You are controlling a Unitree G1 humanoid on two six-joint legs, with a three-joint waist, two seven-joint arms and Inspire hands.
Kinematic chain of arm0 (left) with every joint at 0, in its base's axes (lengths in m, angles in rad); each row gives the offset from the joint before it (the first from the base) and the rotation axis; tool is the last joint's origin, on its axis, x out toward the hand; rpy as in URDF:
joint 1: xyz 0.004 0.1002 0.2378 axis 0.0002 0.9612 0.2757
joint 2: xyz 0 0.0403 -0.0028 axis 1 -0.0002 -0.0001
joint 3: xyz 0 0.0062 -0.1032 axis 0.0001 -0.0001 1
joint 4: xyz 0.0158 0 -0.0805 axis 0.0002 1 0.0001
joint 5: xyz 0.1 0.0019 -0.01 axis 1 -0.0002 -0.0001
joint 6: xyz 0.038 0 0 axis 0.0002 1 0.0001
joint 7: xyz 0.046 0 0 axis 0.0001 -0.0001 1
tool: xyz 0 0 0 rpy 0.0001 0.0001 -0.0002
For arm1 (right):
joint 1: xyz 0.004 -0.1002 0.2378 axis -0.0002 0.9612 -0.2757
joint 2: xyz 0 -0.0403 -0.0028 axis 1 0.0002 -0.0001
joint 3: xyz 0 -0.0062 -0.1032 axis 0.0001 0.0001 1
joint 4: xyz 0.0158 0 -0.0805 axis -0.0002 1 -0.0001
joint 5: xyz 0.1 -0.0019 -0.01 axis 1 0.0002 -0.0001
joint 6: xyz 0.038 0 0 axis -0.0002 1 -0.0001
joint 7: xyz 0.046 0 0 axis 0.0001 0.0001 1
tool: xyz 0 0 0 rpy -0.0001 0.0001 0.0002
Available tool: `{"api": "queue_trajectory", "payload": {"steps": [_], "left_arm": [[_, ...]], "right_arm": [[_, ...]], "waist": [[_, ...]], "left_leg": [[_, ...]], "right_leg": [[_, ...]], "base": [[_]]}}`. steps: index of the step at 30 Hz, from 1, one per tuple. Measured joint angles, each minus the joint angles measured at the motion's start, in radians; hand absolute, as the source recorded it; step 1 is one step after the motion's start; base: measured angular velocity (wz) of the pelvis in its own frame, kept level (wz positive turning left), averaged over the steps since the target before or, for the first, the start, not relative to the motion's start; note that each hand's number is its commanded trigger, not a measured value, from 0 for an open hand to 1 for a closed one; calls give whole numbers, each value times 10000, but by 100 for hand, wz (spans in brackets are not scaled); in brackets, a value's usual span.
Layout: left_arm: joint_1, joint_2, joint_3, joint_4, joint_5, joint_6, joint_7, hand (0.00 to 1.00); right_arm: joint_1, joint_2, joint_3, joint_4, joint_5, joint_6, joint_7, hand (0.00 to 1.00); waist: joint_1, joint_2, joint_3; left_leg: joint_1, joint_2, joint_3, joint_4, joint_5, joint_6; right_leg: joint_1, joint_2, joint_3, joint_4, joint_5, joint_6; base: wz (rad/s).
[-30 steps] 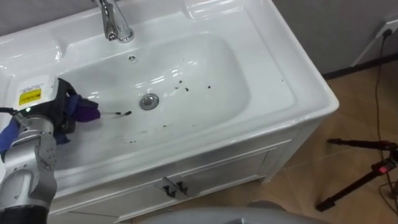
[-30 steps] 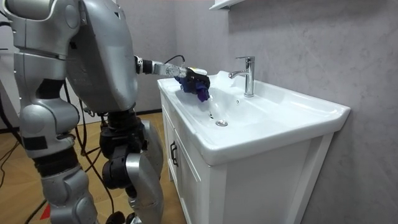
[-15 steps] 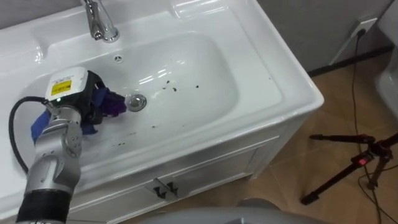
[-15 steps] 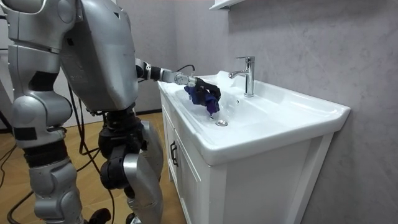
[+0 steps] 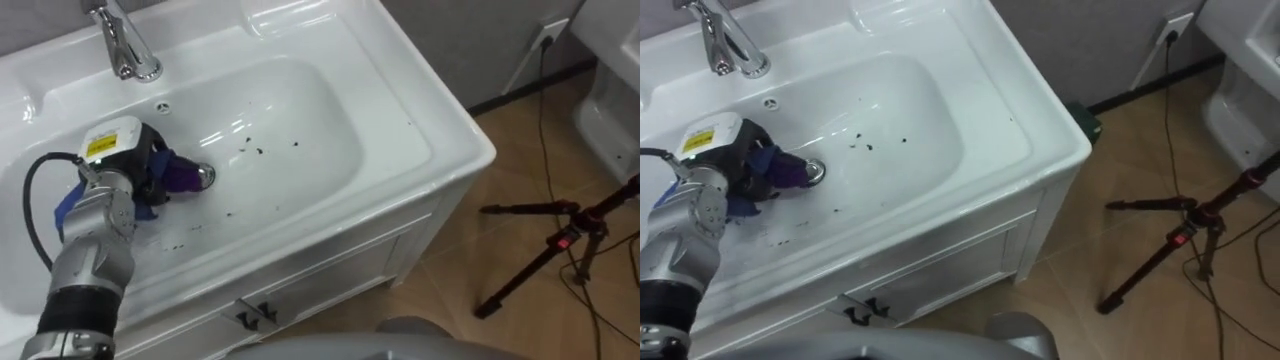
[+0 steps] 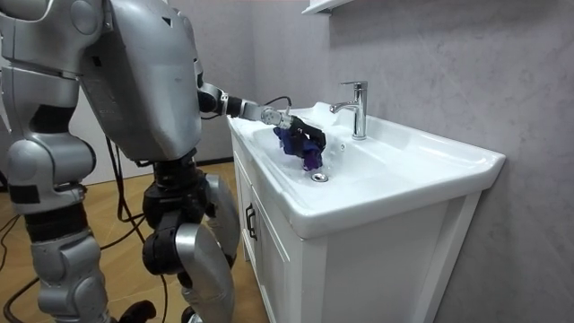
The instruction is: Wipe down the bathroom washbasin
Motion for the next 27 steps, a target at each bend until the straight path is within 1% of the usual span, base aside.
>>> {"api": "queue_trajectory", "payload": {"steps": [4, 6, 7, 9, 11, 12, 13, 14, 15, 16, 17, 18, 19, 20, 21, 24, 27], "left_arm": [[-21, 6, 15, 588, -185, -7, 25, 100], [-90, 9, 51, 1213, -658, -3, 38, 100], [-90, 8, 77, 1340, -805, 3, 62, 100], [-97, 6, 186, 1488, -1155, 16, 264, 100], [-95, -4, 231, 1685, -1291, 63, 384, 100], [-93, -37, 225, 1793, -1346, 66, 392, 100], [-93, -73, 221, 1825, -1406, 67, 391, 100], [-100, -167, 219, 1815, -1493, 52, 390, 100], [-102, -312, 219, 1804, -1521, 53, 389, 100], [-105, -384, 219, 1786, -1521, 55, 390, 100], [-103, -471, 222, 1752, -1522, 53, 392, 100], [-94, -484, 229, 1742, -1524, 66, 401, 100], [-91, -484, 229, 1742, -1526, 72, 413, 100], [-87, -484, 225, 1743, -1644, 177, 425, 100], [-100, -482, 223, 1742, -1734, 280, 429, 100], [-96, -483, 187, 1731, -1778, 297, 430, 100], [-89, -498, 184, 1729, -2200, 297, 430, 100]], "right_arm": [[203, -6, 3, -157, -25, 1, -17, 0], [242, 3, 6, -147, 58, 8, 29, 0], [244, 3, 8, -148, 58, 9, 35, 0], [260, 0, 5, -174, 55, 57, 87, 0], [275, -7, 13, -278, 46, 167, 76, 0], [285, -15, 22, -280, 46, 225, 68, 0], [291, -18, 18, -279, 50, 235, 55, 0], [287, -20, 18, -285, 52, 249, 4, 0], [292, -29, 20, -298, 51, 342, -14, 0], [290, -31, 20, -300, 38, 378, -17, 0], [301, 3, 29, -301, 3, 415, -15, 0], [320, 76, 31, -344, -61, 433, 10, 0], [326, 109, 31, -413, -105, 437, 19, 0], [334, 128, 31, -553, -171, 437, 36, 0], [331, 129, 31, -585, -192, 445, 29, 0], [359, 128, 30, -581, -209, 617, -37, 0], [415, 128, 31, -567, -214, 657, -157, 0]], "waist": [[-19, -42, -5], [-28, -51, -28], [-33, -69, -34], [-25, -140, -76], [-23, -148, -71], [3, -145, -73], [-8, -103, -96], [-23, -102, -109], [-18, -71, -105], [-21, -48, -89], [8, -33, -84], [39, -80, -111], [62, -88, -105], [131, -64, -96], [108, -67, -102], [12, -81, -110], [7, -55, -111]], "left_leg": [[-53, -2, 3, 135, -6, 9], [37, 2, 40, 168, -37, 1], [85, 13, 67, 177, -39, -1], [61, 150, 159, 441, -39, -2], [-69, 289, 163, 875, -44, 0], [-199, 381, 121, 1056, -124, 39], [-230, 373, 98, 1056, -186, 68], [-328, 254, 102, 927, -240, 95], [-485, 86, 116, 570, -230, 92], [-551, -10, 129, 339, -189, 102], [-582, -52, 359, 26, -167, 106], [-392, -11, 712, -29, -234, 196], [-319, 3, 820, -40, -265, 216], [-261, 53, 936, -73, -321, 210], [-261, 90, 935, -9, -370, 203], [-264, 169, 944, 112, -409, 185], [-248, 167, 921, 128, -409, 170]], "right_leg": [[13, 32, 263, 61, 0, 1], [-6, 55, 354, 162, -3, 7], [-12, 67, 357, 158, -3, 7], [-20, 145, 362, 147, 9, -16], [107, 221, 405, 149, 4, -66], [180, 315, 529, 167, -10, -91], [171, 323, 567, 202, -19, -106], [144, 334, 759, 259, -25, -103], [78, 297, 933, 356, -56, -58], [67, 298, 1019, 394, -83, -8], [-37, 296, 1120, 556, -174, 76], [-74, 285, 1174, 670, -243, 140], [-80, 281, 1180, 680, -245, 145], [-79, 258, 1087, 656, -226, 116], [-65, 264, 1034, 651, -218, 119], [-5, 315, 1035, 619, -198, 86], [8, 342, 1028, 612, -190, 63]], "base": [[-4], [-5], [-7], [-6], [-5], [0], [11], [17], [17], [7], [0], [-11], [-27], [-29], [-22], [-1], [0]]}}
